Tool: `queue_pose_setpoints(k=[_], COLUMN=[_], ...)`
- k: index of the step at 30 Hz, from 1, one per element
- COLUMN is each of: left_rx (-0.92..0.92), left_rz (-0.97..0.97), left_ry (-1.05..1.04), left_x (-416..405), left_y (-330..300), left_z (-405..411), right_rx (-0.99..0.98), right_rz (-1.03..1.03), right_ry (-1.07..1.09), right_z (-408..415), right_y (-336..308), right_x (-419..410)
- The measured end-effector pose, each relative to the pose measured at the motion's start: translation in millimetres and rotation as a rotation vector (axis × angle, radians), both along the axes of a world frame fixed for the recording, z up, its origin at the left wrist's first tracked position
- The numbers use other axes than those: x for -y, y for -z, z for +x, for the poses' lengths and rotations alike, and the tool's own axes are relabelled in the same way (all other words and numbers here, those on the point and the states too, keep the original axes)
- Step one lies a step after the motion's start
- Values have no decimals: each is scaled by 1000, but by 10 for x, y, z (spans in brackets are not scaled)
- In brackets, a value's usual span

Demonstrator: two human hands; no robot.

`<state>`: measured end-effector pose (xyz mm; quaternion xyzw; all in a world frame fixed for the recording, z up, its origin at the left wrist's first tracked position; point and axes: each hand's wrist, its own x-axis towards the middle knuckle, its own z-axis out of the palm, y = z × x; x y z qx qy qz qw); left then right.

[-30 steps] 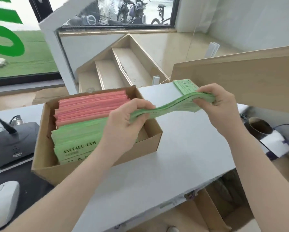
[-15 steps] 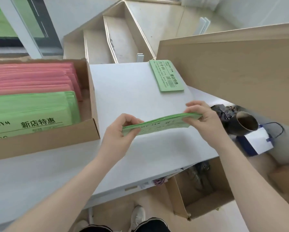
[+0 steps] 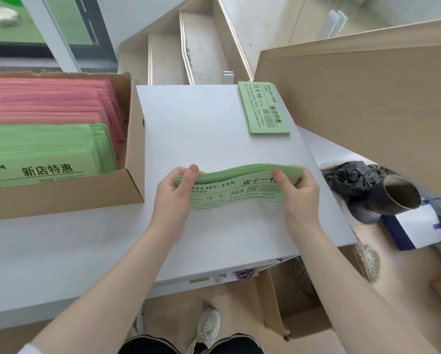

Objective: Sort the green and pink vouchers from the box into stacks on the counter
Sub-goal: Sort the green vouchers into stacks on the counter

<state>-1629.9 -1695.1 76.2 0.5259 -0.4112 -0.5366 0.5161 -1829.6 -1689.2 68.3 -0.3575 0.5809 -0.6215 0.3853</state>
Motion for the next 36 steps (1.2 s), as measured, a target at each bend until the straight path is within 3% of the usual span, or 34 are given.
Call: queue_pose_setpoints(k=[5, 10, 13, 19, 22, 27, 36], left_rx=[19, 81, 202, 386, 475, 387, 338], left_rz=[-93, -146, -142, -180, -88, -135, -290], left_ry=[152, 140, 181, 166, 178, 131, 170], left_x=[61, -34, 1, 0, 75, 187, 604], left_y=[166, 226, 291, 302, 325, 166, -218], left_z=[165, 159, 210, 195, 202, 201, -80], right_rx=[-47, -94, -210, -210, -324, -396, -481], right_rz=[6, -51, 11, -19, 63, 10, 168], right_ry=[-202, -209, -271, -270, -345, -330, -326], right_z=[-129, -224, -261, -329, -357, -471, -499], right_y=[89, 53, 109, 62, 75, -101, -288], right_x=[12, -41, -68, -78, -64, -54, 234])
